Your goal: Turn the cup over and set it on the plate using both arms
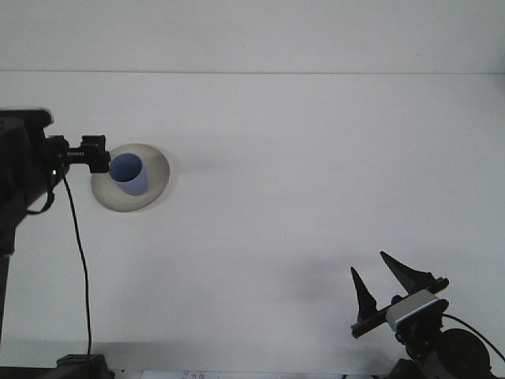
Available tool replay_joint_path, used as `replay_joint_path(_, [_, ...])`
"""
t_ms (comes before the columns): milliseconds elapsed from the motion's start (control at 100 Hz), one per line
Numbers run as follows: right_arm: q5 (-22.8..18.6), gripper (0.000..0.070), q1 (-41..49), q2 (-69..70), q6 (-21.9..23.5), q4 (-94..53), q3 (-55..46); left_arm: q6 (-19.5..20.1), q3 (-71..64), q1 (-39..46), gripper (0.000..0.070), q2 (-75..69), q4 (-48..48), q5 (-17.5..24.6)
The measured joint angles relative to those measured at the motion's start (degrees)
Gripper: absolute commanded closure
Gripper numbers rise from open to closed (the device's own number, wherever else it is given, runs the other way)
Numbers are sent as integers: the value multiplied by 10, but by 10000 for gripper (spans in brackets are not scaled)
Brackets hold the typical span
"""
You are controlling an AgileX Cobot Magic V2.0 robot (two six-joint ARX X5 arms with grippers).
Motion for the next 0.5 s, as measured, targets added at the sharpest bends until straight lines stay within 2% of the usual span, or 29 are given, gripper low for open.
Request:
replay_joint_path(170, [6,267,0,0,6,4,0,-19,-223,-63,167,-162,127,9])
replay_joint_path(270, [8,210,0,0,6,4,0,-39,-355,-118,166,-262,184,40])
replay_joint_path(340, [8,201,0,0,7,4,0,-60,-435,-156,166,-320,207,54])
replay_joint_path(500, [7,202,0,0,8,4,0,-99,-550,-199,167,-395,199,56])
